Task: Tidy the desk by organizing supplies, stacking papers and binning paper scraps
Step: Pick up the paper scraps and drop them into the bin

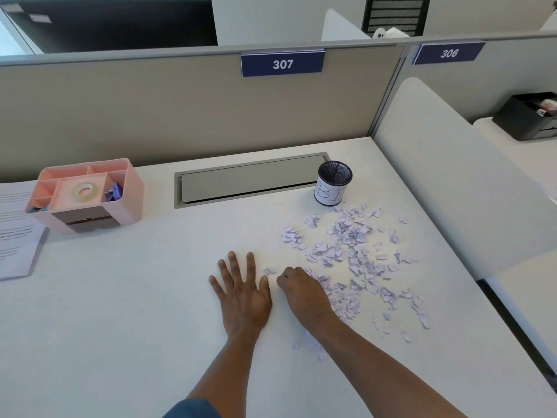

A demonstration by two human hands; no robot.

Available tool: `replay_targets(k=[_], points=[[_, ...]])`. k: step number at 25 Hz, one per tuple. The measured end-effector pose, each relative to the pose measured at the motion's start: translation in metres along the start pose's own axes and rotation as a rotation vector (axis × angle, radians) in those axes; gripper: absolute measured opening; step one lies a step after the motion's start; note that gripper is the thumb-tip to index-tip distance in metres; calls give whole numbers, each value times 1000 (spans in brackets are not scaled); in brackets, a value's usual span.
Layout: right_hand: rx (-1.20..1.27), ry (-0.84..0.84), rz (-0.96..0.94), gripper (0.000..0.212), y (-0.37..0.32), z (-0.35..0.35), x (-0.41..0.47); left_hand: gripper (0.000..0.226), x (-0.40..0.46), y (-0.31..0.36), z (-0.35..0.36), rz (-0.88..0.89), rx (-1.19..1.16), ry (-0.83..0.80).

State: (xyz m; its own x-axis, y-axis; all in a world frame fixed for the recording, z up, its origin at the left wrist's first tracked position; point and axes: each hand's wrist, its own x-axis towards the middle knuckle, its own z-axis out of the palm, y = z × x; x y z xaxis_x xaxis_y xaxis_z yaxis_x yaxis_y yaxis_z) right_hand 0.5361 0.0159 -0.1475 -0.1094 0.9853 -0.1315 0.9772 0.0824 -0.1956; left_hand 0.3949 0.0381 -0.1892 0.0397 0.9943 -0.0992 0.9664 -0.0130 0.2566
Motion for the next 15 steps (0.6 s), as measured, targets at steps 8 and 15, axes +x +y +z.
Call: replay_targets(k=[8,15], points=[[860,297,349,21,31,-26,12,64,-1,1,-2,-2,-9,23],[1029,525,473,19,104,-113,82,65,-2,2,-1,-9,11,27]])
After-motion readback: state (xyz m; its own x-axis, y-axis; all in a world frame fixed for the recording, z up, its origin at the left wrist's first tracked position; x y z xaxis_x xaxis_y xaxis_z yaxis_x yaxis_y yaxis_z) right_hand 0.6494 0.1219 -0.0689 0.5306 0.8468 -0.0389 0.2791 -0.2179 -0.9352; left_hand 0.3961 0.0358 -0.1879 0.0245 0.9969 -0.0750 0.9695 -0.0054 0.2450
